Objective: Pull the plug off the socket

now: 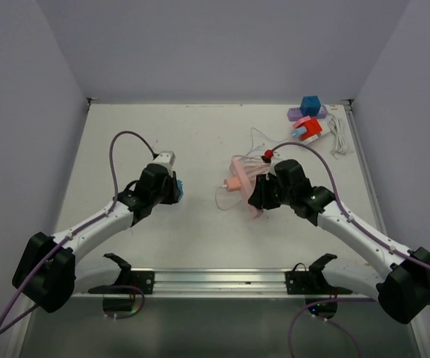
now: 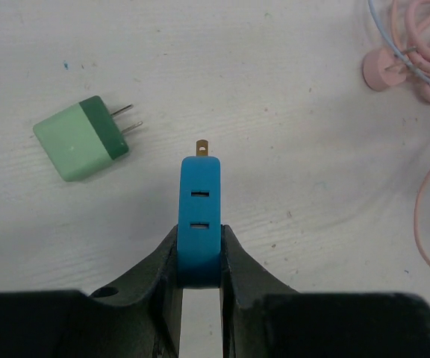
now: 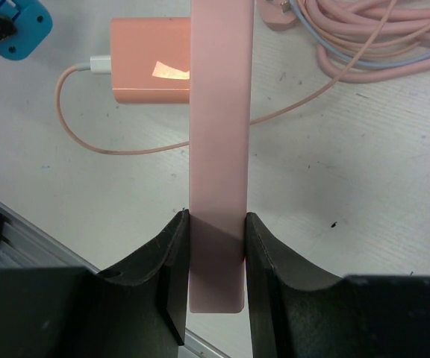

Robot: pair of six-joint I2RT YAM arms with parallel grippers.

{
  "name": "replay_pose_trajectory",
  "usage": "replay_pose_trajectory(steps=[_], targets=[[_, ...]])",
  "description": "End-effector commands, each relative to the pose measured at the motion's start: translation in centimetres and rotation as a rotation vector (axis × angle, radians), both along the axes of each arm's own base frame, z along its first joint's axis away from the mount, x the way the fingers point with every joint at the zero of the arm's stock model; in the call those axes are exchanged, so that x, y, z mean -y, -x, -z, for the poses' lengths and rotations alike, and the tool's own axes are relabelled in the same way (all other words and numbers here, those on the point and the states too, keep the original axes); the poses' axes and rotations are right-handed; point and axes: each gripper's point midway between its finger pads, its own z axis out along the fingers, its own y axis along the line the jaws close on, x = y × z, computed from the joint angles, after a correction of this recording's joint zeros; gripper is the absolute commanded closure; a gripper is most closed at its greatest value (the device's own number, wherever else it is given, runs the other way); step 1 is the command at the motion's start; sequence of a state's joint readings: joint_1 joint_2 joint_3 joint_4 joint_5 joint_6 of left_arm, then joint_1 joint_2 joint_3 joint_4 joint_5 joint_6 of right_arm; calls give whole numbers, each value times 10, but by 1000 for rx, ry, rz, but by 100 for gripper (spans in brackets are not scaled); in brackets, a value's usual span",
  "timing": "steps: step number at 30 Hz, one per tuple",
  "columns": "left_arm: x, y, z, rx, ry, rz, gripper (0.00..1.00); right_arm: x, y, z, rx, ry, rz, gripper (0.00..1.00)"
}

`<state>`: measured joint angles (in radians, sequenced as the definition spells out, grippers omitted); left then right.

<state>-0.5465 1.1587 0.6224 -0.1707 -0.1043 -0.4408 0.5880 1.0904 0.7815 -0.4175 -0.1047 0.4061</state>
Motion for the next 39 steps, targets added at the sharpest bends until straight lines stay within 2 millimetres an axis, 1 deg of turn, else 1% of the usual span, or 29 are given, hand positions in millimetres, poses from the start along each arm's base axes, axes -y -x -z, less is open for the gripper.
replay_pose_trajectory(steps=[1,2,3,4,5,7,9,10,11,12,13,14,15,17,18,19,20,21,22,23,24,25,28,30,33,36,37,38,39], targets=[[4,-24,-10,38,137,-80,97,-18,-1,-29,75,-138,-42,100],[-1,-29,-5,32,135,-104,95,-18,0,-27,72,-139,-42,100],[-1,-35,-6,54,147,-110,94,-18,1,-27,70,-144,-46,100],[-5,-38,-1,48,144,-125,93,-18,3,-26,70,-145,-48,100],[-5,-42,0,56,156,-134,89,-17,4,-24,66,-145,-48,100],[-16,-47,11,33,152,-169,86,-17,5,-22,64,-145,-49,100],[-20,-50,17,17,170,-188,80,-17,6,-20,58,-145,-48,100],[-26,-52,20,7,174,-207,77,-17,7,-20,57,-150,-50,100],[-26,-51,23,-8,183,-212,71,-18,7,-21,60,-156,-49,100],[-29,-51,26,-14,188,-224,69,-18,7,-21,57,-159,-50,100],[-25,-50,23,-18,210,-206,66,-18,7,-21,57,-159,-52,100],[-23,-49,21,-18,222,-192,58,-19,8,-21,56,-161,-54,100],[-22,-47,20,-21,228,-189,53,-19,8,-21,55,-162,-53,100],[-21,-45,13,-9,241,-183,43,-19,8,-20,52,-161,-54,100],[-22,-43,12,-15,239,-182,40,-20,8,-20,50,-162,-57,100],[-22,-42,6,-5,245,-179,37,-20,8,-20,48,-163,-57,100],[-22,-38,6,-18,243,-178,31,-21,8,-20,47,-167,-62,100],[-23,-37,3,-15,244,-179,29,-21,7,-20,45,-166,-62,100],[-24,-35,-4,-3,251,-178,24,-23,8,-21,45,-170,-66,100],[-23,-35,-9,2,254,-174,17,-23,7,-22,47,-173,-66,100],[-25,-28,-8,-22,244,-176,14,-25,7,-23,48,-176,-70,100],[-24,-26,-16,-7,256,-164,8,-25,6,-24,50,-178,-70,100],[-20,-20,-33,-2,279,-138,1,-28,4,-25,50,-186,-77,100],[-17,-17,-42,-10,291,-118,1,-31,5,-28,52,-198,-87,100],[-2,-9,-64,-13,371,-54,1,-35,6,-32,52,-216,-100,100],[9,-5,-79,-31,448,-30,1,-37,4,-35,64,-220,-103,100],[16,0,-84,-52,482,2,1,-38,5,-36,68,-223,-106,100],[22,0,-92,-56,517,12,1,-39,5,-36,69,-227,-106,100],[26,1,-95,-63,537,23,1,-40,5,-38,72,-233,-109,100]])
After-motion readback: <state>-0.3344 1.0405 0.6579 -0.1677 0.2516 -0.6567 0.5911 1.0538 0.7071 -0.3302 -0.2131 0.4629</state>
